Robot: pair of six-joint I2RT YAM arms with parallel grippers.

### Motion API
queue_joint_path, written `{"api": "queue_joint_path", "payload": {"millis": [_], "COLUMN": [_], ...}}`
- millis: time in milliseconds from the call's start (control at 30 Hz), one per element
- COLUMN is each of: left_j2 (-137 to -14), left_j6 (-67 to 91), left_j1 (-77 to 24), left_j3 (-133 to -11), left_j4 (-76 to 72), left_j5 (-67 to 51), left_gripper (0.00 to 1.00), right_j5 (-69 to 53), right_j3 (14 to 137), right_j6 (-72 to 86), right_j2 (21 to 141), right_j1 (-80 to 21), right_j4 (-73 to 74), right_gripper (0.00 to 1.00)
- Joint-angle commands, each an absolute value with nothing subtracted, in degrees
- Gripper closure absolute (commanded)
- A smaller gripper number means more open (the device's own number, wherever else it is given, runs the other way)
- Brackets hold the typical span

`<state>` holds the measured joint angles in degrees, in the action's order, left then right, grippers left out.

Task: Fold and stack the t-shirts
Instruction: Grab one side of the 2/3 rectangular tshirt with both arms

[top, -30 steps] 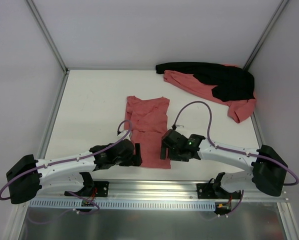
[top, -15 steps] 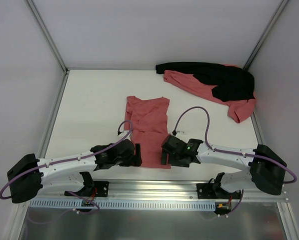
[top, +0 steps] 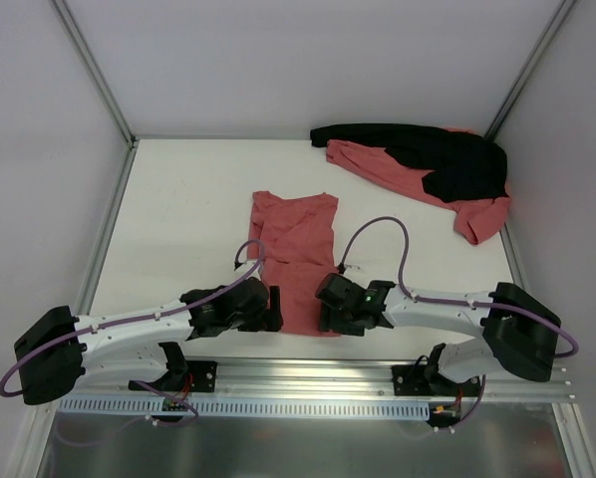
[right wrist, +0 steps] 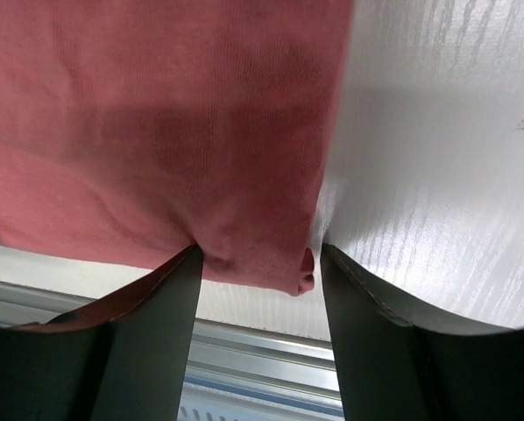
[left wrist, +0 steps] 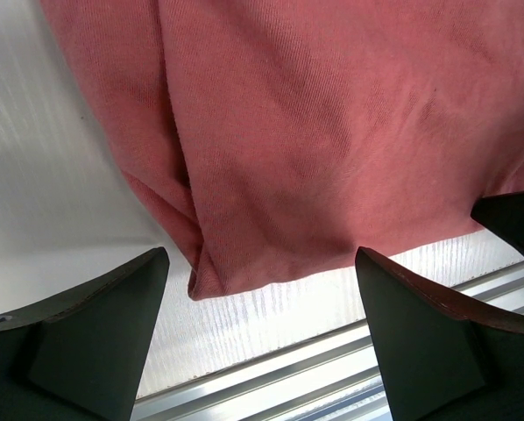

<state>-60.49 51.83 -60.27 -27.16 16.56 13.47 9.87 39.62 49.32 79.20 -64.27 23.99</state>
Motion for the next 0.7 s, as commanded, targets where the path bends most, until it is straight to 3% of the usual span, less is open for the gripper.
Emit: {"api": "queue_joint_path", "payload": {"millis": [0, 67, 100, 133, 167, 200, 267, 300, 667], "left_j2": [-60.47, -60.47, -60.38, -60.38, -60.38, -60.29, -60.29, -60.64, -58.45], "left_j6": [51.59, 51.42, 51.33, 51.07, 50.89, 50.45, 50.62, 50.8, 50.18], "left_j1": [-59.68, -59.59, -59.68, -59.68, -59.59, -59.59, -59.5, -59.5, -58.98], "left_j3": [-28.48, -28.56, -28.48, -28.39, -28.3, -28.04, -28.04, -28.3, -31.02], "left_j4": [16.08, 16.0, 15.91, 15.65, 15.3, 14.42, 14.06, 14.32, 18.1], "left_j5": [13.1, 12.92, 12.92, 12.57, 12.22, 11.87, 11.42, 11.51, 10.99], "left_gripper": [0.1, 0.11, 0.13, 0.15, 0.22, 0.49, 0.92, 1.0, 1.0], "right_j5": [9.67, 9.49, 9.41, 9.23, 9.05, 8.97, 9.4, 9.67, 12.39], "right_j3": [39.2, 39.11, 39.2, 39.03, 38.85, 38.85, 39.02, 39.11, 44.3], "right_j6": [51.77, 51.94, 51.94, 51.94, 52.2, 52.38, 52.47, 52.3, 48.6], "right_j2": [80.86, 81.21, 81.38, 81.65, 81.65, 81.65, 81.65, 81.48, 78.49], "right_j1": [-64.95, -65.04, -65.04, -64.95, -65.04, -64.95, -64.95, -64.95, -64.95], "right_j4": [21.53, 20.92, 20.83, 20.48, 20.13, 20.21, 20.48, 20.83, 28.91], "right_gripper": [0.4, 0.41, 0.49, 0.58, 0.82, 0.94, 1.0, 1.0, 1.0]}}
